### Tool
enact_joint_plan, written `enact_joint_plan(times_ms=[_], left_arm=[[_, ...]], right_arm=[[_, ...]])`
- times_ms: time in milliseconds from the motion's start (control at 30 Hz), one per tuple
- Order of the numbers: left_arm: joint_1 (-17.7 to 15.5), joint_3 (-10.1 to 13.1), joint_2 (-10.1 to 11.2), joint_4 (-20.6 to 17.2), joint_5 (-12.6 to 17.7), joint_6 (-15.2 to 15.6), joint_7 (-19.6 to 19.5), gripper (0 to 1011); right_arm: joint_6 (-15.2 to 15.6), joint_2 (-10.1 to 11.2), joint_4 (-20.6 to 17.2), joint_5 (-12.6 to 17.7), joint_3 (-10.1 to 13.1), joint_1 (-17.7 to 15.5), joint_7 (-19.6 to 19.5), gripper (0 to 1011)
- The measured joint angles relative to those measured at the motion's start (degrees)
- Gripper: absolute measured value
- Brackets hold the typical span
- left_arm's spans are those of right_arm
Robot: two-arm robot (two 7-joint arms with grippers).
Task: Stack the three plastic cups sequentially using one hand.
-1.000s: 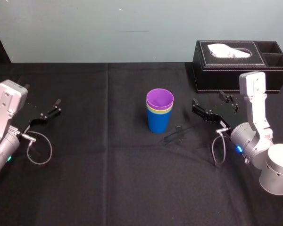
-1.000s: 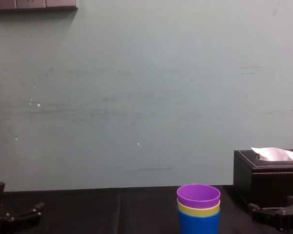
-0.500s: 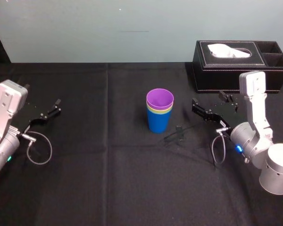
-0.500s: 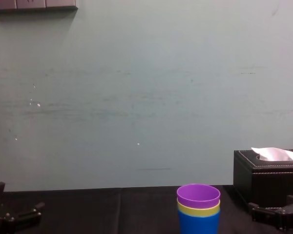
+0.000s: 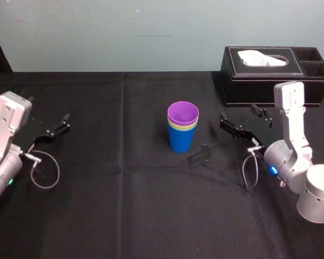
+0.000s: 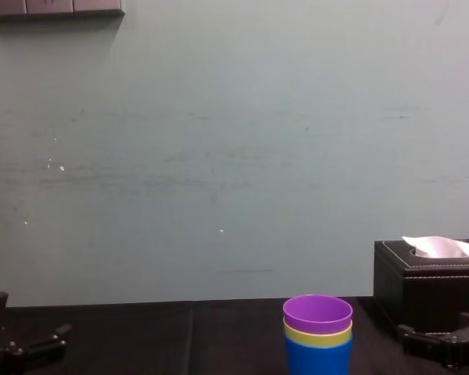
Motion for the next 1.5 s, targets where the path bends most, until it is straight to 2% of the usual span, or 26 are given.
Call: enact_joint_plan(times_ms=[1500], left_arm=[[0.0,0.0,0.0,0.0,0.0,0.0,0.0,1011]], right_arm=[[0.0,0.0,0.0,0.0,0.0,0.0,0.0,1003]])
